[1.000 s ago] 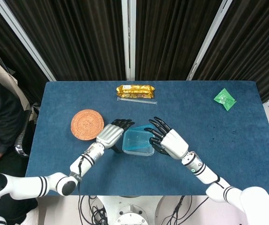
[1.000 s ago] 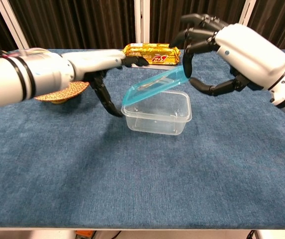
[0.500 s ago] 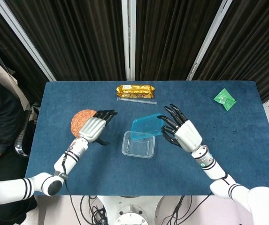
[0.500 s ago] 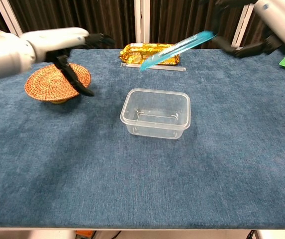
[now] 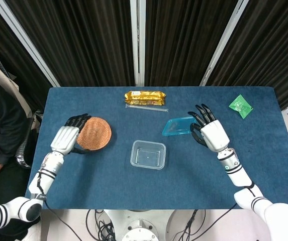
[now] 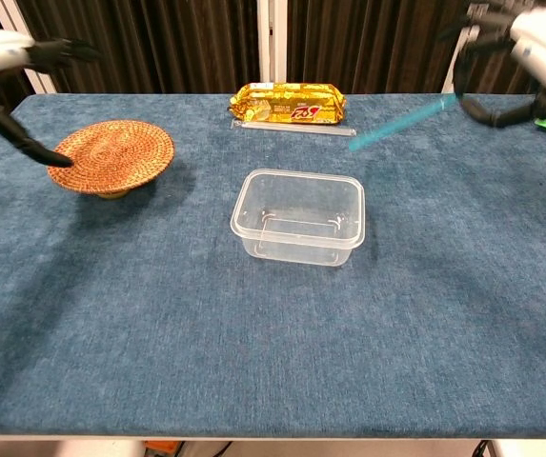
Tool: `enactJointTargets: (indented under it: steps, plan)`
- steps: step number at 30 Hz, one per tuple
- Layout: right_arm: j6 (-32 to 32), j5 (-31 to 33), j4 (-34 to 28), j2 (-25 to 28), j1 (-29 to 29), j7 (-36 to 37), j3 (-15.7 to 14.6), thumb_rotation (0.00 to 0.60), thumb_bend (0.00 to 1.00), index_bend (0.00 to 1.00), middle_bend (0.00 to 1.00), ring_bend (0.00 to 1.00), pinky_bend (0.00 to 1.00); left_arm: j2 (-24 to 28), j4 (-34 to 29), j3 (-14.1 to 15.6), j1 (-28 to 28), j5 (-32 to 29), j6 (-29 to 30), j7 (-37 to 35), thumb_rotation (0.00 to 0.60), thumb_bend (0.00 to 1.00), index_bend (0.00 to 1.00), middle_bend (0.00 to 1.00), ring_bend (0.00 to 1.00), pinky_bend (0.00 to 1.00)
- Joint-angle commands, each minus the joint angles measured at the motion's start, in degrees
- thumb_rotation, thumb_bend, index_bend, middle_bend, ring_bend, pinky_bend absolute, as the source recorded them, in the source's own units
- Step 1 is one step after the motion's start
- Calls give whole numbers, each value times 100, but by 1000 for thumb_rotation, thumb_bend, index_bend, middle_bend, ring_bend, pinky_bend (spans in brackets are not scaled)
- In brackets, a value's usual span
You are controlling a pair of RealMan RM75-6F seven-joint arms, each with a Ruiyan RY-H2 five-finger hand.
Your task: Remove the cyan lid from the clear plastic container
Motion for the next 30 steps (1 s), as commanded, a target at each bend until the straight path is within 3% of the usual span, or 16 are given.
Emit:
enactJointTargets:
  steps: [1, 3, 10, 14, 17, 21, 30]
  plan:
    - [-345, 67, -343, 174, -187, -168, -208, 600, 153, 91, 9, 0, 0, 173, 18, 97, 322, 180, 317, -224, 600, 0, 25, 0, 0, 56]
    - [-448, 105, -773, 452, -315, -305, -282, 600, 88, 4, 0, 0, 0, 250, 62, 154, 497, 252, 448, -326, 600, 0, 25, 0, 0, 55]
    - [-833, 343, -2833, 1888, -721, -1060, -494, 600, 26, 0, 0, 0, 0, 552, 121, 303, 1006, 485, 791, -663, 600, 0, 26, 0, 0, 49]
    - [-811, 420, -3878, 2724, -930, -1063, -571, 600, 29, 0, 0, 0, 0, 701, 294, 309, 1290, 585, 945, -1137, 600, 0, 29, 0, 0, 50]
    - [-473, 582, -4424, 3085, -1205, -1091, -475, 600, 45, 0, 23, 0, 0, 781, 425, 332, 1521, 642, 1184, -1152, 600, 0, 37, 0, 0, 50]
    - [-69, 807, -5057, 3489, -1603, -1265, -403, 600, 115, 0, 143, 0, 0, 898, 460, 378, 1835, 667, 1510, -992, 600, 0, 44, 0, 0, 49]
    - [584, 927, -5897, 4059, -2425, -1555, -541, 600, 146, 0, 146, 0, 0, 1133, 68, 579, 2526, 866, 2128, -755, 600, 0, 57, 0, 0, 46]
